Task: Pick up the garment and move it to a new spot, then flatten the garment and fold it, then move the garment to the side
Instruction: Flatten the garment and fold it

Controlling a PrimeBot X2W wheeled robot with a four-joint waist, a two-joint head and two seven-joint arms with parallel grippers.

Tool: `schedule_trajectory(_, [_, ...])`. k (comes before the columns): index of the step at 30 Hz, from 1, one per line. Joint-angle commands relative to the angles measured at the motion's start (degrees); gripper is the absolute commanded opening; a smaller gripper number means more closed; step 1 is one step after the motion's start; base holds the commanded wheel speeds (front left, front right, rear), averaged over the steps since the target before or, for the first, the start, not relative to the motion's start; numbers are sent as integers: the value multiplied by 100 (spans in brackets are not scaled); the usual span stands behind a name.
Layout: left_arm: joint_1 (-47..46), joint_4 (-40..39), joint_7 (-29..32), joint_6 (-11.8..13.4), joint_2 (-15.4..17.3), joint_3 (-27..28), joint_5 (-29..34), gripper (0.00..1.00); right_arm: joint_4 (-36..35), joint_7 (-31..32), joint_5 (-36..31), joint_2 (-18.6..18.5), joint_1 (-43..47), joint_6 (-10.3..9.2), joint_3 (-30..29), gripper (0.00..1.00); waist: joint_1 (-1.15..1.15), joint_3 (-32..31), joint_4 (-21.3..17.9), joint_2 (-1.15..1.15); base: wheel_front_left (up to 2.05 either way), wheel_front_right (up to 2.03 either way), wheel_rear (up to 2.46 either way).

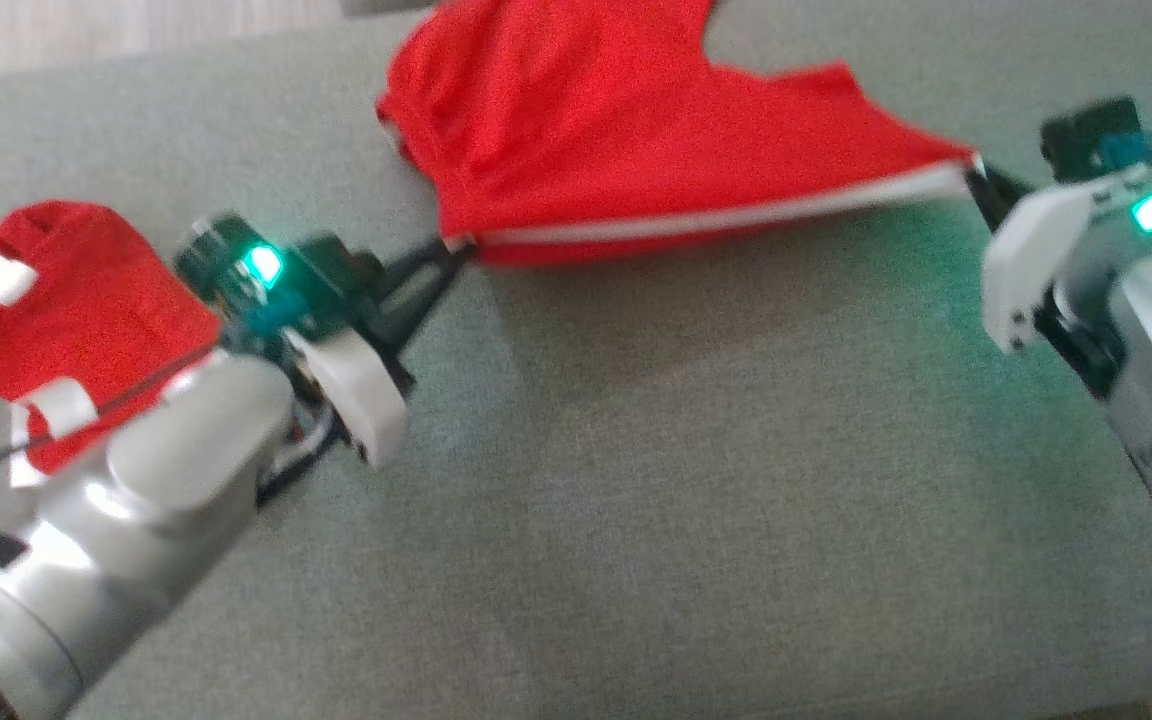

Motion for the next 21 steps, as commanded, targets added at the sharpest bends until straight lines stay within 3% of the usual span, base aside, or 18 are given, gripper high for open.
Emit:
schedule_trajectory(1, [-104, -136, 23, 12, 248, 175, -12, 0, -275, 196, 270, -298, 124, -5, 165, 0, 2, -231, 26, 0, 0, 0, 0])
schedule_trajectory(4, [241, -443, 149, 99, 247, 99, 22, 0, -913, 846, 1026, -875, 541, -5, 637, 0, 2, -501, 11, 0, 0, 0, 0])
schedule_trajectory(11, [990, -1048, 394, 346, 232, 19, -18, 0, -1797, 1641, 1857, -1656, 1180, -5, 987, 0, 2, -999, -80, 0, 0, 0, 0])
schedule_trajectory(16, [1444, -1611, 505, 650, 163, 0, -93, 0, -2290, 1881, 2165, -2167, 1627, -5, 882, 0, 2, -1189, -115, 0, 0, 0, 0])
schedule_trajectory(21, [1739, -2051, 579, 889, 118, -11, -130, 0, -2718, 1791, 2332, -2509, 2023, -5, 420, 0, 2, -1206, -94, 0, 0, 0, 0])
